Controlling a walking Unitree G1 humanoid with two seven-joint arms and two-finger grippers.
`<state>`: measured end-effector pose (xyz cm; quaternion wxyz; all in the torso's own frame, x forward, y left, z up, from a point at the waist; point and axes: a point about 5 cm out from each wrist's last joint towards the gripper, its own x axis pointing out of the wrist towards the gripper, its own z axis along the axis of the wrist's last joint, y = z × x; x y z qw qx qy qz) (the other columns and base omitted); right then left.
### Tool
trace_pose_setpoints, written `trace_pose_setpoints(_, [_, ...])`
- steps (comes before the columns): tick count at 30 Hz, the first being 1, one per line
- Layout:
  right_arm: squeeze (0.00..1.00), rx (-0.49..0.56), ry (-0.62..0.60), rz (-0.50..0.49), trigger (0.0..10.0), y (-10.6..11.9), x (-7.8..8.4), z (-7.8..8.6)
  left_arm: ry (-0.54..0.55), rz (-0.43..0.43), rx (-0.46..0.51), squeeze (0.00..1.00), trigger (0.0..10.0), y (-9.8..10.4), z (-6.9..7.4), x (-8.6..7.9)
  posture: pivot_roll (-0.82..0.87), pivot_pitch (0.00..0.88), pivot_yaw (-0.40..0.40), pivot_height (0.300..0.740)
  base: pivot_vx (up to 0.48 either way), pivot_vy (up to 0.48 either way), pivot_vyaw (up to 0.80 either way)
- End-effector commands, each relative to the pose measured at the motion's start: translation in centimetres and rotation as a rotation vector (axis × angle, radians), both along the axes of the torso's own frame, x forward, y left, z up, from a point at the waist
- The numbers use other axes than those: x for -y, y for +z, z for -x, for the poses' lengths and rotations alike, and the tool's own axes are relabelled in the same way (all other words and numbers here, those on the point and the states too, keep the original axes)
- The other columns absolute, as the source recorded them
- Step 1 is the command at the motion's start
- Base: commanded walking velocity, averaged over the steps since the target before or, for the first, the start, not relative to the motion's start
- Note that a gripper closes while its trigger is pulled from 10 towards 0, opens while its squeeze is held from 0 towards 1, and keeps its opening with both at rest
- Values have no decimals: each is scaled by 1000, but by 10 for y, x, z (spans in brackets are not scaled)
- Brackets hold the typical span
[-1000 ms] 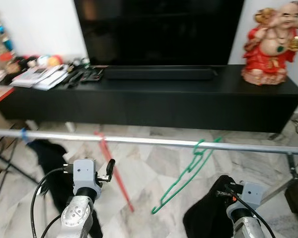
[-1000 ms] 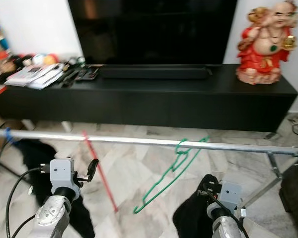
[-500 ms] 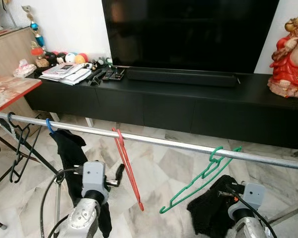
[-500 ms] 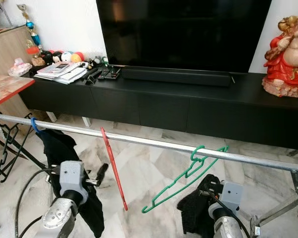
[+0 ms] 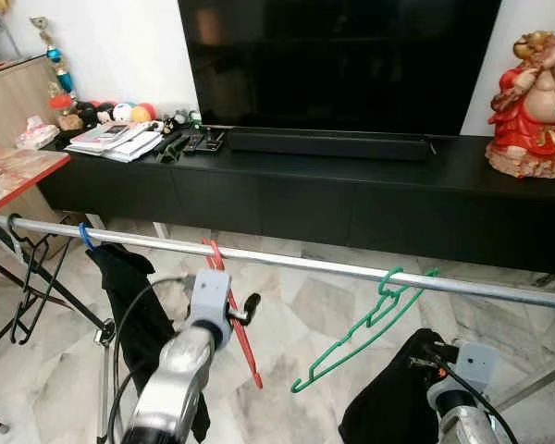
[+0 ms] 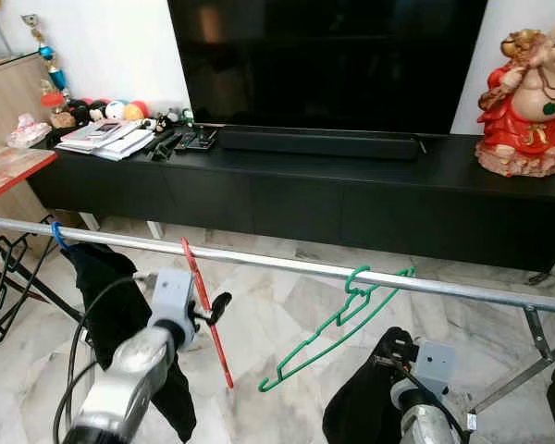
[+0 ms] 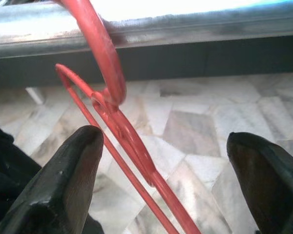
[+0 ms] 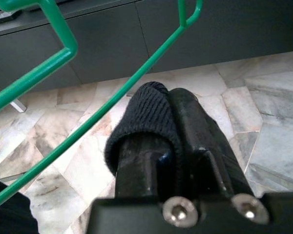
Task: Hang hanger
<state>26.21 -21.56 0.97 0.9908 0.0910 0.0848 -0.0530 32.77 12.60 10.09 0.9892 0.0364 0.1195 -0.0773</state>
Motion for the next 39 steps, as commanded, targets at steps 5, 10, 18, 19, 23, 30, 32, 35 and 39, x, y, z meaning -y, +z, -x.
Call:
trace_pose_setpoints(5, [0, 28, 0, 6, 10000, 5, -1, -4, 129, -9, -128, 0, 10000, -7, -12, -7, -70, 25, 54, 740, 0, 0, 0])
trace_pose_setpoints(10, [0, 32, -2, 6, 10000, 5, -1, -5, 147, 37, -145, 0, 10000, -9, -20, 0, -74, 27, 54, 740, 0, 0, 0])
trace_pose_setpoints(18, [0, 37, -2, 8, 10000, 6, 0, -5, 206, 66, -180, 0, 10000, -13, -30, 2, -80, 33, 53, 740, 0, 0, 0])
trace_pose_setpoints(19, [0, 38, -1, 8, 10000, 7, 0, -5, 208, 70, -180, 0, 10000, -13, -32, 2, -83, 35, 51, 740, 0, 0, 0])
trace_pose_setpoints(23, [0, 38, -1, 8, 10000, 7, 0, -5, 217, 83, -180, 0, 4157, -14, -35, 4, -85, 34, 52, 740, 0, 0, 0])
trace_pose_setpoints(30, [0, 38, -1, 9, 10000, 6, 1, -4, 230, 89, -172, 0, 0, -13, -38, 5, -90, 31, 52, 740, 0, 0, 0])
trace_pose_setpoints(32, [0, 36, 0, 10, 10000, 6, 1, -4, 232, 93, -168, 0, 0, -14, -39, 5, -90, 24, 53, 740, 0, 0, 0])
trace_pose_setpoints(35, [0, 37, 1, 8, 10000, 6, 0, -5, 237, 93, -166, 0, 0, -15, -38, 5, -90, 23, 53, 740, 0, 0, 0])
trace_pose_setpoints(39, [0, 37, 6, 6, 10000, 6, -2, -5, 234, 86, -159, 0, 0, -16, -38, 5, -90, 11, 57, 740, 0, 0, 0])
